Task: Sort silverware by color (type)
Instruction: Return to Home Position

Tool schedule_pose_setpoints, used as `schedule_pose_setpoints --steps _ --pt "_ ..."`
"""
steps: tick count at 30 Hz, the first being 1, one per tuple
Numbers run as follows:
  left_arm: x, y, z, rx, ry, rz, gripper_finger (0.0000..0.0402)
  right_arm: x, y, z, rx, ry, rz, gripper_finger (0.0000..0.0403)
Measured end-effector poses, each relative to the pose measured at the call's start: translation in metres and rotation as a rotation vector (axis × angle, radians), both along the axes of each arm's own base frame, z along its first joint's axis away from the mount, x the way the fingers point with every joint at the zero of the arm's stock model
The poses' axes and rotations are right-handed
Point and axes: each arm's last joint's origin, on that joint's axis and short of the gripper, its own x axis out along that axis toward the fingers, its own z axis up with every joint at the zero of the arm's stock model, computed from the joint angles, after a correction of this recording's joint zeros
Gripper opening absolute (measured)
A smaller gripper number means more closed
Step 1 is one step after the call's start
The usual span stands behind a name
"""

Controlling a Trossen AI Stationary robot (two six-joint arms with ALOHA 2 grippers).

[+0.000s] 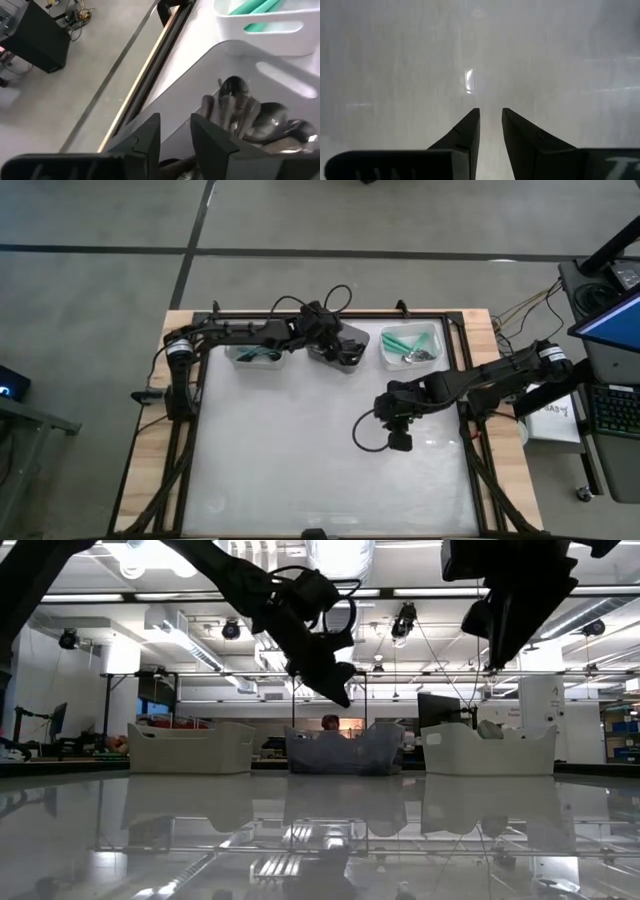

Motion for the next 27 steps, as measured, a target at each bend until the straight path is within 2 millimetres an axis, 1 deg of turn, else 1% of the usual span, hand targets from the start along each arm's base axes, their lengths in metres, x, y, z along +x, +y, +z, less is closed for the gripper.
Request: schedule_pose_setpoints --steps 3,7,10,15,18,22,27 --pt "0.007 -0.012 0.007 -0.049 -0.046 -0.035 0.0095 -0.004 -0.001 0.003 -0.007 -0.029 0.010 0.0073" --pt "0.021 -0.038 0.021 -0.180 -0.132 -0.221 0.0091 -0.012 -0.003 0.003 0.014 -0.155 0.018 0.0073" --pt "0.029 -0.062 0.029 -0.236 -0.158 -0.345 0.0087 -0.024 -0.005 -0.002 0.030 -0.233 0.018 0.0073" --pt "0.035 -0.101 0.047 -0.264 -0.166 -0.430 0.0080 -0.045 -0.010 -0.019 0.070 -0.344 -0.011 0.0073" --pt "0.034 -0.126 0.062 -0.260 -0.191 -0.490 0.0079 -0.057 -0.013 -0.031 0.092 -0.397 -0.027 0.0073" --pt "0.028 -0.158 0.081 -0.253 -0.231 -0.544 0.0079 -0.072 -0.018 -0.046 0.058 -0.454 -0.066 0.0073" --pt "0.013 -0.189 0.098 -0.219 -0.232 -0.566 0.0079 -0.088 -0.023 -0.064 0.033 -0.503 -0.106 0.0073"
